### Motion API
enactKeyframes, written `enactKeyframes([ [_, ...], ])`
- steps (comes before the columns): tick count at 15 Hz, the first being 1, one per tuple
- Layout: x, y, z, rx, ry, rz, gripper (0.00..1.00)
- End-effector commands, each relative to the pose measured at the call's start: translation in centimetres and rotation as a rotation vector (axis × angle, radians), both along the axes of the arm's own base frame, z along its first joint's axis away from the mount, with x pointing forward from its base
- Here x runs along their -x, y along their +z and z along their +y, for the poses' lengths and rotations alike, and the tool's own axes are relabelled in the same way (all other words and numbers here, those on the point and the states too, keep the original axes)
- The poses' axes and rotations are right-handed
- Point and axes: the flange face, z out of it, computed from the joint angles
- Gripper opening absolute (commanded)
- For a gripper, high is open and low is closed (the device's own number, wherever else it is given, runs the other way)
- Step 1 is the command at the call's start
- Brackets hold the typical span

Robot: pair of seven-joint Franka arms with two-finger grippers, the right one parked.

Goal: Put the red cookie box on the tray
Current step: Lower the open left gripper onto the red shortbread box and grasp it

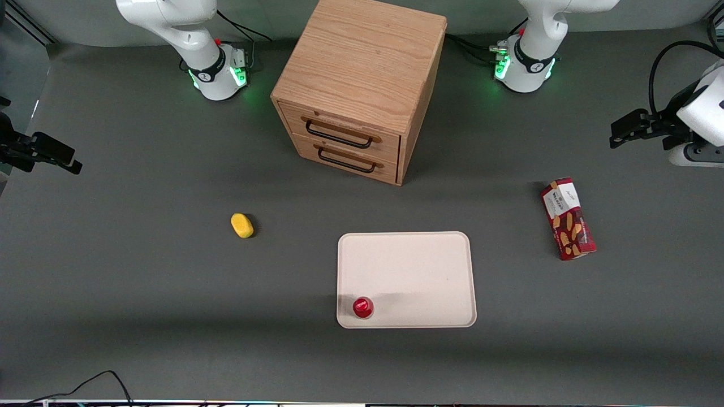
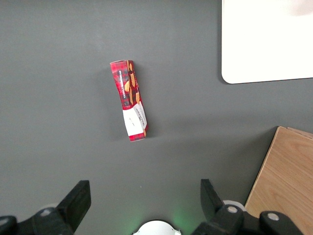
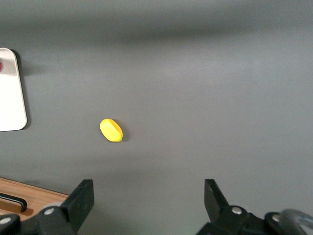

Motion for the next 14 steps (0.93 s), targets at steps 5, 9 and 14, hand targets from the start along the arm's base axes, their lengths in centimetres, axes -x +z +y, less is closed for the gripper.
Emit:
enactKeyframes([
  [5, -1.2, -1.3, 0.3, -0.018, -0.040, 0.045, 1.00],
  [9, -2.5, -11.2, 1.2, -0.029, -0.035, 0.055, 1.00],
  [14, -0.8, -24.8, 3.2, -0.020, 0.003, -0.034, 1.00],
])
